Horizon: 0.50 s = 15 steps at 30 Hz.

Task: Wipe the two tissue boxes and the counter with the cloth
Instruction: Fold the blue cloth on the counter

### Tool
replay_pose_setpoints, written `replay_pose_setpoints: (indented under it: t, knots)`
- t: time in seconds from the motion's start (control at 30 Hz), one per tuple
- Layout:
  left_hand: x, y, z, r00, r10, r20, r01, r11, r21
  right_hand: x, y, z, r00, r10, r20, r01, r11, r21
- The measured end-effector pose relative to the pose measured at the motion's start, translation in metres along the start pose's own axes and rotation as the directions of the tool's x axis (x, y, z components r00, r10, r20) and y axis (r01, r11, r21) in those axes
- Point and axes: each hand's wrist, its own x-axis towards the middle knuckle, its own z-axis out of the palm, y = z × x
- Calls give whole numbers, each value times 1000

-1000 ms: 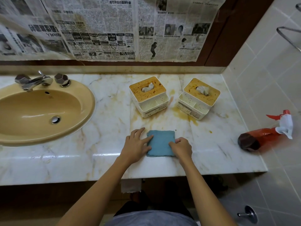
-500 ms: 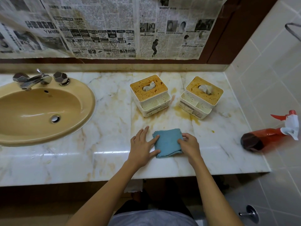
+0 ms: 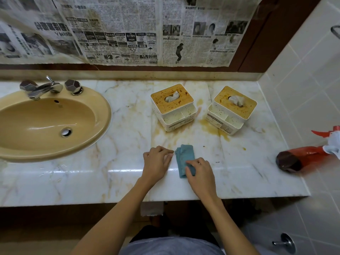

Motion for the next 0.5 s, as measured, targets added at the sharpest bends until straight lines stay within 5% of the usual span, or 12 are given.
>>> replay_pose_setpoints:
  t: [0.27, 0.5]
  knots:
    - [25, 41, -8, 985, -160, 62, 168, 972, -166, -10, 0, 15, 994, -95, -62, 78, 970, -232]
    - [36, 43, 1, 972, -223, 75, 233, 954, -189, -13, 6, 15, 986, -160, -54, 146, 967, -207]
